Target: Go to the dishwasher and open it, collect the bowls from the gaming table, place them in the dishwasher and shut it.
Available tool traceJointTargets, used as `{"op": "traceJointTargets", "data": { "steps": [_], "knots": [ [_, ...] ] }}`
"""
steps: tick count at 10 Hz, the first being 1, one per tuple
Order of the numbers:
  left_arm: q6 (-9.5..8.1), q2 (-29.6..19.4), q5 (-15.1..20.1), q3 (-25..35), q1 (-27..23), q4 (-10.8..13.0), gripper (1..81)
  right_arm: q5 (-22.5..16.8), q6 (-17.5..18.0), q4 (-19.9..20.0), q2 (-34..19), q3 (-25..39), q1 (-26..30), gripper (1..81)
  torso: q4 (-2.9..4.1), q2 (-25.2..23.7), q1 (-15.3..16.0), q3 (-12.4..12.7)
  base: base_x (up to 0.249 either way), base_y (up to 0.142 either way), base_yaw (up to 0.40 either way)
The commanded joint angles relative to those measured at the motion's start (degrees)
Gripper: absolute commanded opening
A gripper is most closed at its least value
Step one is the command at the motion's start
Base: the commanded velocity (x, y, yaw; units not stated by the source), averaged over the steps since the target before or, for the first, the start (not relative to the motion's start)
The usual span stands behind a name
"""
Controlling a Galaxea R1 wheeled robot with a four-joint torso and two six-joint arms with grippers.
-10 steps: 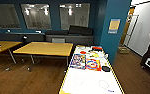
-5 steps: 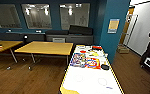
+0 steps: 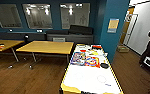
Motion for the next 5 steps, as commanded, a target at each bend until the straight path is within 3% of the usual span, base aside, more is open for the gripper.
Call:
{"op": "traceJointTargets", "data": {
  "steps": [1, 5],
  "knots": [
    [0.18, -0.28, 4.13, -0.18, -2.37, -0.12, 1.0, -3.15, -0.21, -0.35, -0.86, 0.13, 1.56, 1.0, 0.0, 0.0, 0.01, 0.0, -0.082, 0.0, 0.0],
    [0.18, -0.1, 4.13, -0.18, -2.19, -0.2, 1.0, -3.15, -0.21, -0.44, -0.51, -0.14, 1.56, 1.0, 0.0, -0.02, 0.01, 0.0, -0.082, 0.0, 0.0]
  ]
}}
